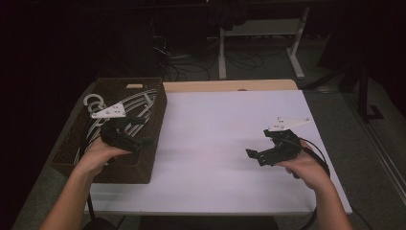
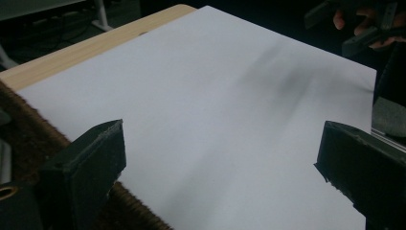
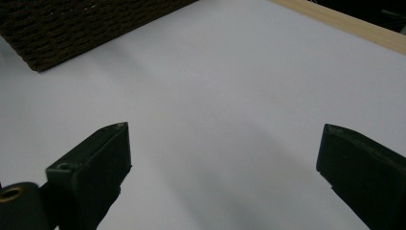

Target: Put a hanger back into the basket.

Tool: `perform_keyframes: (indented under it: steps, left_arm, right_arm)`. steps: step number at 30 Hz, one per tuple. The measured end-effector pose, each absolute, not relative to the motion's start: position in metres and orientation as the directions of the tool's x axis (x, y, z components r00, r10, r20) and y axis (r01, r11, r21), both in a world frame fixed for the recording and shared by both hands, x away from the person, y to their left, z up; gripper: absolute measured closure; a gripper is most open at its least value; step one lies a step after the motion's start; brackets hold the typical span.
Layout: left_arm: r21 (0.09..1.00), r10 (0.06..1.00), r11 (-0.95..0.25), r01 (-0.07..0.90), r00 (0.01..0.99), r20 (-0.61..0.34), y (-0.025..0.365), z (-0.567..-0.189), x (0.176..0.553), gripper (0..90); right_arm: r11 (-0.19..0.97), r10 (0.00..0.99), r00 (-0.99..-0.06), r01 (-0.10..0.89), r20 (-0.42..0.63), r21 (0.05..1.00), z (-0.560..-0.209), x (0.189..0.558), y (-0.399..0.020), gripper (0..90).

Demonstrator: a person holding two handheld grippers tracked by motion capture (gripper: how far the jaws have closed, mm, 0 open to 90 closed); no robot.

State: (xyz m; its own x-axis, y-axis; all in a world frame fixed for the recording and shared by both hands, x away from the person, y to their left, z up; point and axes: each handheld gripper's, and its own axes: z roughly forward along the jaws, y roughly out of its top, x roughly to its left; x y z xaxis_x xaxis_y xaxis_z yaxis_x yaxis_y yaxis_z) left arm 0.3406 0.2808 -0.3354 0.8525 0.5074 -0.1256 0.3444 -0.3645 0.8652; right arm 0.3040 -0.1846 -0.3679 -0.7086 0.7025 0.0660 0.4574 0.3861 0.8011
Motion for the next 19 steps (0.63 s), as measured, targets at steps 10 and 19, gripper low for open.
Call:
perform_keyframes:
  steps: [10, 19]
  left_arm:
    - [0.861, 0.485, -0.378, 0.34, 0.865, -0.129, 0.2713, -0.3431, 0.3376, 0.1]
    - [0.866, 0.489, -0.368, 0.338, 0.863, -0.129, 0.2721, -0.3432, 0.3372, 0.2]
  right_arm:
    - [0.392, 0.688, -0.723, 0.452, 0.071, 0.801, -0.3669, 0.3022, -0.1817, 4.1]
    - [0.388, 0.688, -0.722, 0.451, 0.072, 0.804, -0.3675, 0.3013, -0.1837, 4.1]
